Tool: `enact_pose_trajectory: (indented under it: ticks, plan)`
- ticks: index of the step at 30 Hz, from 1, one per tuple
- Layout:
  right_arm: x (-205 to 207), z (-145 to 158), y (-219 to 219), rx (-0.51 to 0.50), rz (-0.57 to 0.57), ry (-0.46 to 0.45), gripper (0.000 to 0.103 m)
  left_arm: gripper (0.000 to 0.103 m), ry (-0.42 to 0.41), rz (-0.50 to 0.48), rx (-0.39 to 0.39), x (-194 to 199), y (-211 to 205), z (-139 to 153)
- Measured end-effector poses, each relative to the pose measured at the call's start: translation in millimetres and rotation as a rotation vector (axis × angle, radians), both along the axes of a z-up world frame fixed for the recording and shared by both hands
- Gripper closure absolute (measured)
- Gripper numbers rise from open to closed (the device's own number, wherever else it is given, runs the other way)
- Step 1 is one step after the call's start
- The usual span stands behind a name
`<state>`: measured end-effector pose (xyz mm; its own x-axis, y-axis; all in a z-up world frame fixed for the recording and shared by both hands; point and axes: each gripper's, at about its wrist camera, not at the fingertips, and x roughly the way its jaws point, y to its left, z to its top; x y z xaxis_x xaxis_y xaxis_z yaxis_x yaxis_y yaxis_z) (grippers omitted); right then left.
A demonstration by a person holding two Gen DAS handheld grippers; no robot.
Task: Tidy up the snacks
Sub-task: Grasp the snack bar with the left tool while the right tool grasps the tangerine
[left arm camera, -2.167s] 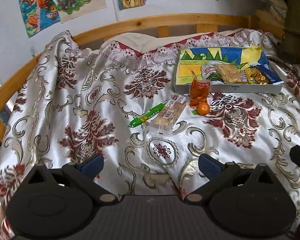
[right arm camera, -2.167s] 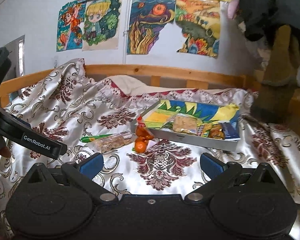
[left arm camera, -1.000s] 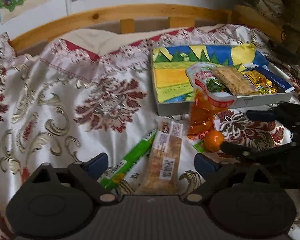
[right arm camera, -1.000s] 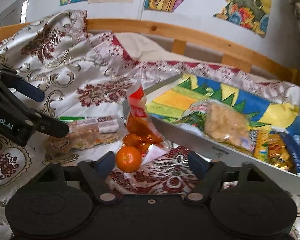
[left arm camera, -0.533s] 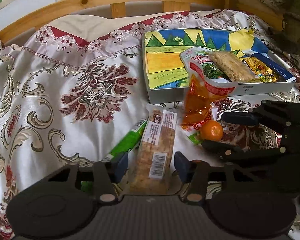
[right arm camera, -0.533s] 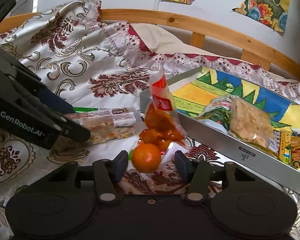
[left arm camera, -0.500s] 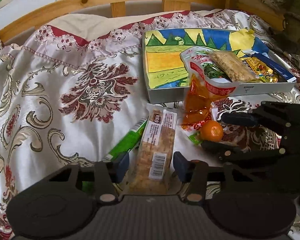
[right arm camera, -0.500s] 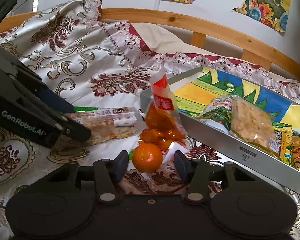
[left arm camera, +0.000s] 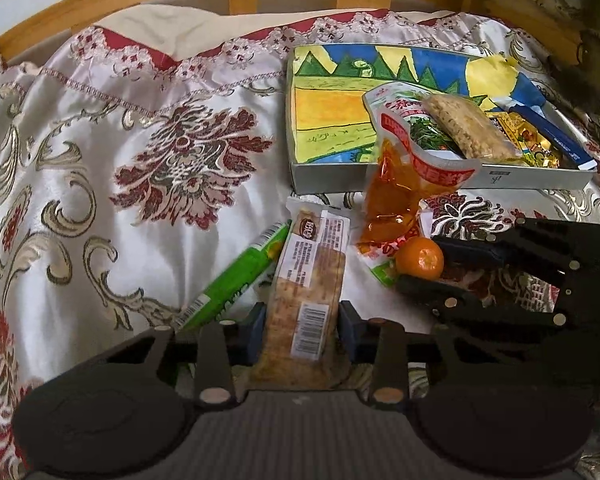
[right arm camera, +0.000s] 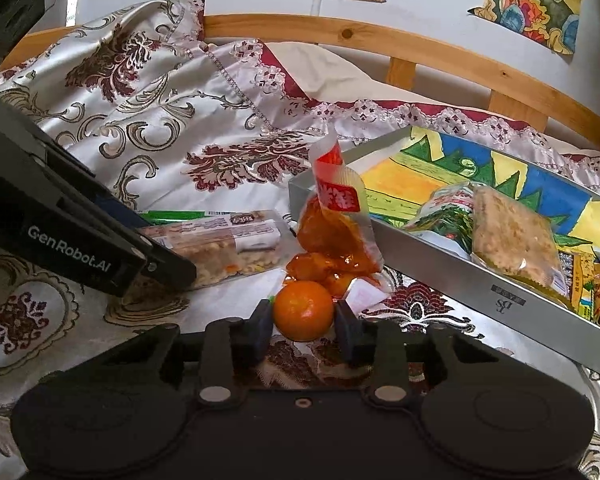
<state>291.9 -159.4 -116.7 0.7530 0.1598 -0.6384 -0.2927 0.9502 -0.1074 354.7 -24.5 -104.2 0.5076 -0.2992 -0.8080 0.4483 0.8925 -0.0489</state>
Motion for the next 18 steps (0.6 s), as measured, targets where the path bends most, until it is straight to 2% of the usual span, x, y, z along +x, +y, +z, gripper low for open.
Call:
enact_pose_trajectory:
  ticks: [8,18]
  plan:
    - [-26.4,26.4,-7.2,0.010,-0.025,-0.010,0.068,0.064,0.127,0.083,-0.069,-17.6,6.3,16.5]
    - [-78.6,64.2,-20.5,0.006,-0.033,-0.039,0.068,0.066,0.155,0.123,-0.105,-68.3,-0.4,44.3]
